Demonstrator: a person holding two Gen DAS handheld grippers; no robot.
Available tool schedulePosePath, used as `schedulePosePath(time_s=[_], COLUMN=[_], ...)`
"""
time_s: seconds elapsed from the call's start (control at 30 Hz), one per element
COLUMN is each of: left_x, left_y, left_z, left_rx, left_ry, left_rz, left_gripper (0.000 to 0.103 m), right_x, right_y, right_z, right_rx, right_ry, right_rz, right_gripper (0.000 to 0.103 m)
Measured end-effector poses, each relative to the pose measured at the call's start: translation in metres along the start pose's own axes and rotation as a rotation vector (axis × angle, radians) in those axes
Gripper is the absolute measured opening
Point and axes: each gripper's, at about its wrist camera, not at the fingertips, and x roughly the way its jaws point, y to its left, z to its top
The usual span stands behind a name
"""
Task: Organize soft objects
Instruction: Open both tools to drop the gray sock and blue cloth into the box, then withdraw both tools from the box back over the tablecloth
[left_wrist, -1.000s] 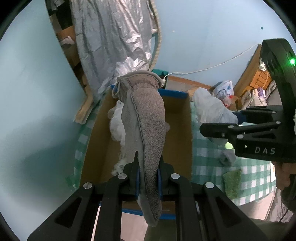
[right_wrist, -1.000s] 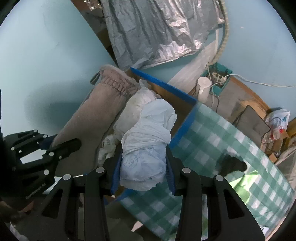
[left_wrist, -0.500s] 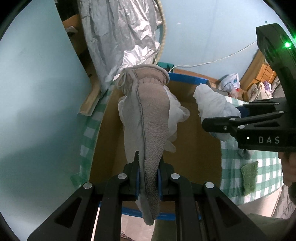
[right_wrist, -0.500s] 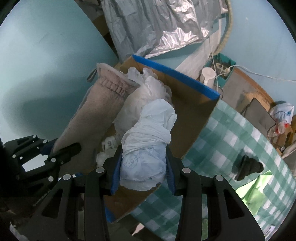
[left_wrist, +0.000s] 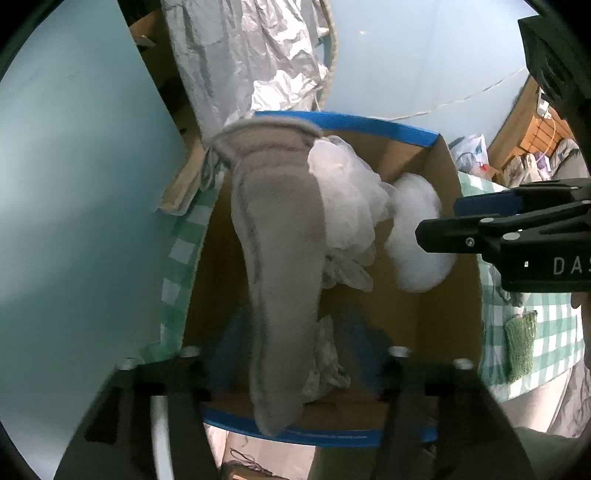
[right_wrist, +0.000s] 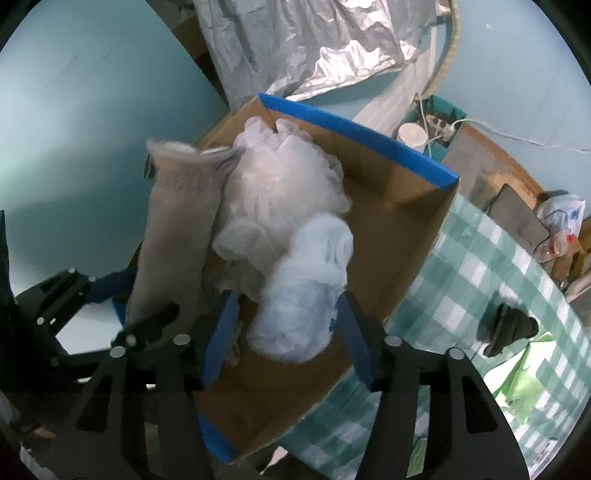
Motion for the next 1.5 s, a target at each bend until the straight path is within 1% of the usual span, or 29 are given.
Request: schedulePosePath(time_s=[0.07, 0.17, 0.27, 0.57, 0.77, 0.93, 1.03, 1.2, 1.5], left_x=[-0.005, -0.007, -0.010, -0.026, -0.034, -0.039, -0.042, -0.046, -0.047], left_y=[0.001, 0.004, 0.005, -0.003, -0.018, -0.030, -0.039, -0.054, -0.083], left_z=[-0.001, -0.001, -0.001, 0.000, 0.003, 0.007, 0.010, 0.014, 0.019], left_rx=[0.001, -0.002, -0.012, 0.008, 0.038, 0.059, 0.077, 0.113, 0.182], left_ry=[-0.013, -0.011, -0.011, -0.034, -0.051, -0.058, -0.063, -0.071, -0.072], left_rz=[0.003, 0.009, -0.003, -0.030, -0.047, -0.067, -0.080, -0.096, -0.136], left_gripper=[0.070, 0.070, 0.070, 0.070, 0.070, 0.071, 0.075, 0.075, 0.076], right_x=[-0.003, -0.008, -0.013, -0.034, -0.050, -0.068, -0.072, -0.081, -0.095], right_y=[0.000, 0.000, -0.001, -0.008, -0.021, -0.036, -0.042, -0.055, -0.078], right_z=[0.000, 0.000, 0.000, -0.010, -0.021, -0.034, -0.039, -0.052, -0.078], right_rx=[0.004, 0.009, 0.016, 0.040, 0.075, 0.105, 0.118, 0.152, 0.208], right_ry=[-0.010, -0.024, -0.033, -0.069, -0.084, -0.105, -0.109, -0.117, -0.122], right_rz=[-0.005, -0.013, -0.019, -0.032, -0.034, -0.055, -0.066, -0.086, -0.124], right_gripper=[0.067, 0.070, 0.071, 0.074, 0.074, 0.074, 0.075, 0.077, 0.077])
